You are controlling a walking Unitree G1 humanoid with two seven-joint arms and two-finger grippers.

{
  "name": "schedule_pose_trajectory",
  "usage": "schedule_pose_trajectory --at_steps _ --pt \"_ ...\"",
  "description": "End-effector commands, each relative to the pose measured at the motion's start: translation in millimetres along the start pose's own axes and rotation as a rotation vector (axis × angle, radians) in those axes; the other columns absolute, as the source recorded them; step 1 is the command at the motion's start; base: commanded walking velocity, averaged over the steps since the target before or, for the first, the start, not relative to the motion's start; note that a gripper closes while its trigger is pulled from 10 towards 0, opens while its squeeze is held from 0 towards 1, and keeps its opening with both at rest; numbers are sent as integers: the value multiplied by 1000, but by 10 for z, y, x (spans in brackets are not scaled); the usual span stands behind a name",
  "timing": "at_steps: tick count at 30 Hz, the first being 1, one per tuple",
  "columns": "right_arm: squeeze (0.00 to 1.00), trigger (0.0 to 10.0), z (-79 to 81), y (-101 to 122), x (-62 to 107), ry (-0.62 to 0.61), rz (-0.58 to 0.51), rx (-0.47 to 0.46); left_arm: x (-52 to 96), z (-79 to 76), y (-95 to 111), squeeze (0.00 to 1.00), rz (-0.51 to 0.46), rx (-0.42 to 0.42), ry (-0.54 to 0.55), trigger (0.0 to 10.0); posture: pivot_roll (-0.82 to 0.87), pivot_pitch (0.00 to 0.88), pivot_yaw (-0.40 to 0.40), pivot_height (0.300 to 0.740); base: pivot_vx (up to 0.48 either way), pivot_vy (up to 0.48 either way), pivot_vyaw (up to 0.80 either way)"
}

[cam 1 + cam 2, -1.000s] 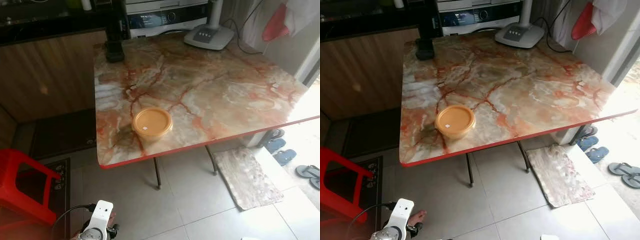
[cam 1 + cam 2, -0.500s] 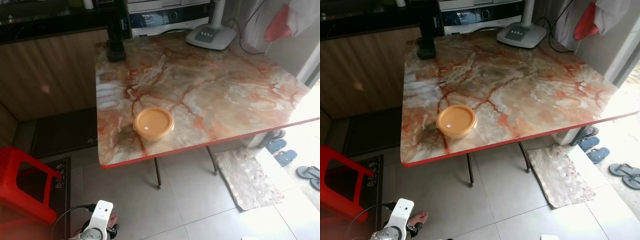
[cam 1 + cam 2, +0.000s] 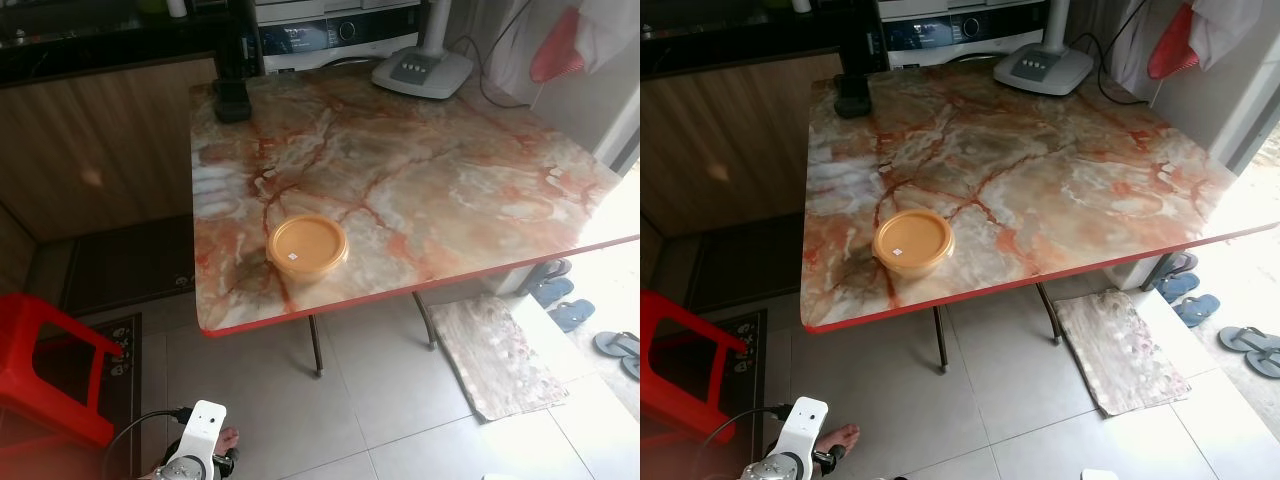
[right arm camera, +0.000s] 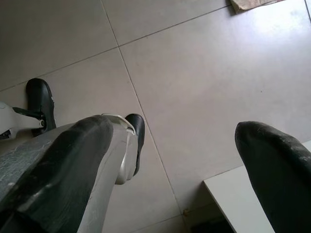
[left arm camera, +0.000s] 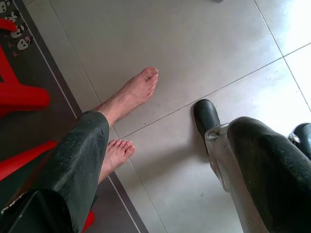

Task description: Restocking fridge

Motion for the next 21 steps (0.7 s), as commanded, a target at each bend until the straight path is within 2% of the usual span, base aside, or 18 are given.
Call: schedule_pose_trajectory --at_steps 1,21 --pt "0 10000 -9 -36 7 -2 13 1 8 7 -54 0 21 0 -1 10000 51 91 34 740 0 0 0" --pt "0 10000 -9 -36 7 -2 13 1 8 7 -54 0 21 0 -1 10000 51 91 34 740 0 0 0"
Point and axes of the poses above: a point about 5 cm out from each wrist's last joint towards the gripper, its own x axis pointing back from the gripper into the wrist, its own y axis along the axis of the wrist's last joint, z = x × y, the point moved 1 cm from there along -x, pointing out of the wrist towards the gripper, and after that the axes turned 13 degrees about -x, right-handed, at the moved point
